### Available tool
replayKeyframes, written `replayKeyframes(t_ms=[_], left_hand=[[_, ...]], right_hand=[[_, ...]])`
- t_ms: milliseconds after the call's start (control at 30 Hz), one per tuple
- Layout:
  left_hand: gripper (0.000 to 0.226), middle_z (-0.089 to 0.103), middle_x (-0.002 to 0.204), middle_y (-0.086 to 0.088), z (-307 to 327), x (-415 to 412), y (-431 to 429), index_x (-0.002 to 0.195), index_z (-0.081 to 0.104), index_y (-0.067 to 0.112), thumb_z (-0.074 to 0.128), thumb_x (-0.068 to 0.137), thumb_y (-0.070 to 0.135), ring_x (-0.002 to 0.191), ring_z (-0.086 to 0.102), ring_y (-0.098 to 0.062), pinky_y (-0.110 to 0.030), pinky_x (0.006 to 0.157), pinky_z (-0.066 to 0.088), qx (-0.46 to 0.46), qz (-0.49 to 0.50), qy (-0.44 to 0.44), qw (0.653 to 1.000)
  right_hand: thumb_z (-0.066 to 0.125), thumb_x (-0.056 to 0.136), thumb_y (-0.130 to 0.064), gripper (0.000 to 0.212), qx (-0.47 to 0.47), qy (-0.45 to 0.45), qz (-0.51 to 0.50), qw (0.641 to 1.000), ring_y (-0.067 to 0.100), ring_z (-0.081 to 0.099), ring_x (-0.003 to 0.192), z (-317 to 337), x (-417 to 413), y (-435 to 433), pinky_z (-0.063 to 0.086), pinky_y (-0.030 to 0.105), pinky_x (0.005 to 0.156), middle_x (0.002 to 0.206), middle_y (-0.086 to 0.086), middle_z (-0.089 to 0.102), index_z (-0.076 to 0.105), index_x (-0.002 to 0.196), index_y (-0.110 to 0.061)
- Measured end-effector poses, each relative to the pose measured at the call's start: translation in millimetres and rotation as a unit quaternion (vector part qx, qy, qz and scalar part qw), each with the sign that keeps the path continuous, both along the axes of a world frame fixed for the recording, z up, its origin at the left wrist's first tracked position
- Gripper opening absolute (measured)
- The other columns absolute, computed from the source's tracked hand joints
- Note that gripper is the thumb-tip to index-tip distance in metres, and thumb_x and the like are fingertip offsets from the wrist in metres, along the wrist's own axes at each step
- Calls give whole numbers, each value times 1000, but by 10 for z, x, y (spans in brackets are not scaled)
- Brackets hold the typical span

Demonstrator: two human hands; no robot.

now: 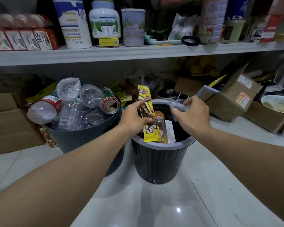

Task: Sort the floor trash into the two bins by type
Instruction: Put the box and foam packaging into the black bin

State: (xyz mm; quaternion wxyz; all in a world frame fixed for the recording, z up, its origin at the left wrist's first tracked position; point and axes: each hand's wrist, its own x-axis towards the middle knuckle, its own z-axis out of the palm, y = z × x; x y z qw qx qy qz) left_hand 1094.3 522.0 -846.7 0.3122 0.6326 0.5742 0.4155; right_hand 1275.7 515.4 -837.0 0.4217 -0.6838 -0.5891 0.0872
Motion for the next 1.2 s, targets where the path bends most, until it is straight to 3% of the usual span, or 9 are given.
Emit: replayKeyframes(t_ms=[167,333,467,567,733,867,1000,1067,1200], left_hand=[[61,51,141,-3,-52,-54,12,144,43,21,67,89,32,126,49,-24,-40,104,43,1,-11,196,980],[45,63,123,-4,-42,-133,-64,131,55,19,61,92,38,112,58,-23,-44,92,50,27,-2,293,956],[42,61,126,-5,-9,-186,-174,129,55,17,52,96,41,114,56,-26,-45,93,48,58,-10,379,923],[43,57,130,-6,16,-219,-262,128,53,15,43,98,44,121,50,-25,-44,96,44,90,-17,440,893],[43,55,129,-3,108,-288,-531,132,46,17,34,100,44,123,45,-25,-39,96,39,121,5,499,858],[55,36,152,-3,201,-436,-864,148,31,18,30,101,46,142,28,-24,-39,109,29,137,47,522,840],[58,28,157,-3,299,-652,-1151,151,24,21,28,100,49,145,21,-23,-40,113,24,121,92,527,836],[58,29,156,-4,328,-775,-1285,151,26,22,28,100,49,146,21,-24,-42,113,24,110,113,534,830],[57,49,143,-11,407,-1071,-1568,140,48,15,31,96,48,136,41,-30,-46,104,38,122,154,557,807]], right_hand=[[71,82,-37,35,-13,-5,0,1000,17,43,94,-32,20,17,34,29,75,102,3,50,49,97,-13],[68,85,-38,36,-52,-23,5,998,20,49,96,-105,-29,46,41,32,75,110,6,57,50,105,-14],[63,91,-35,47,-104,-73,45,991,26,53,113,-89,-67,-25,44,34,87,125,10,59,51,130,-11],[54,97,-33,43,-139,-157,87,974,27,54,116,-43,-117,-112,45,35,91,127,9,61,52,134,-12],[44,99,-39,46,-118,-319,140,930,26,47,128,37,-294,-324,38,40,103,140,3,53,47,140,-19],[37,101,-41,53,-62,-326,144,932,21,29,142,105,-511,-587,20,38,116,153,1,38,33,150,-19],[33,101,-46,59,-50,-319,148,935,22,22,145,176,-770,-775,14,40,119,157,4,29,25,152,-18],[31,100,-49,61,-38,-319,150,935,21,19,147,211,-926,-879,12,40,120,158,4,26,23,153,-20],[26,99,-53,64,-29,-314,173,933,21,12,149,252,-1268,-1087,9,42,121,161,5,17,15,155,-23]])
